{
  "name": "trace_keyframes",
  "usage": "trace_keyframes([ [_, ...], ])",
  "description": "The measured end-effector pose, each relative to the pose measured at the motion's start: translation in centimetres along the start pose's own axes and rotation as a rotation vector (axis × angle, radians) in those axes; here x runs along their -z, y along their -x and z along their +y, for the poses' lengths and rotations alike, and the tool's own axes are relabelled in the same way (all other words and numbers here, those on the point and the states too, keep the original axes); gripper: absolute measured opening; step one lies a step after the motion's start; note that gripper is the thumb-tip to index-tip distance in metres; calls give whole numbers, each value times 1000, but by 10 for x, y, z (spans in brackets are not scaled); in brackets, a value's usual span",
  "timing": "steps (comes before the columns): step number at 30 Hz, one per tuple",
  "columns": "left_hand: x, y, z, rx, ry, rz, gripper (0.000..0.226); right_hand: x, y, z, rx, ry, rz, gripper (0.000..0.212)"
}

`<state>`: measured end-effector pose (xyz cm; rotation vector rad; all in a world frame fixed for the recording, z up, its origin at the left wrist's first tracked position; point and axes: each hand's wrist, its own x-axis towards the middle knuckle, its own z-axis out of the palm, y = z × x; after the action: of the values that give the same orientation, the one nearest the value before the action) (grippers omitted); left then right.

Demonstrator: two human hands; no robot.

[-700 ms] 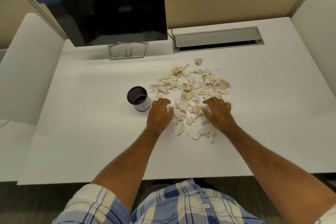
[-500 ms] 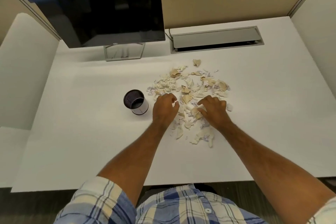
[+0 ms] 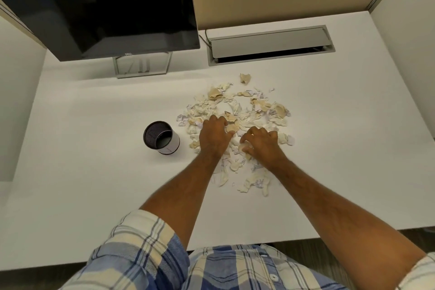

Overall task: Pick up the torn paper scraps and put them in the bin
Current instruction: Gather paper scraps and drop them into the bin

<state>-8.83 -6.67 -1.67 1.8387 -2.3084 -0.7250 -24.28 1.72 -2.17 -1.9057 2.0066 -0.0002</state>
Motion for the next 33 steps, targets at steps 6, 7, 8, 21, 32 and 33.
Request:
trace_keyframes([
  [6, -5, -10, 2, 15, -29, -41, 35, 3, -1, 1, -30, -125, -6, 13],
  [7, -4, -10, 3, 20, -23, -42, 34, 5, 0, 1, -38, -153, 3, 10],
  [8, -4, -11, 3, 24, -15, -47, 31, 6, 1, 2, -37, -183, 15, 9],
  [21, 38, -3, 1, 276, 604, -48, 9, 23, 12, 9, -165, -960, 232, 7],
  [32, 129, 47, -92, 312, 603, 246, 26, 51, -16, -55, -40, -1117, 209, 11],
  [33, 135, 50, -102, 331, 603, 268, 26, 53, -20, -64, -15, -1119, 199, 11],
])
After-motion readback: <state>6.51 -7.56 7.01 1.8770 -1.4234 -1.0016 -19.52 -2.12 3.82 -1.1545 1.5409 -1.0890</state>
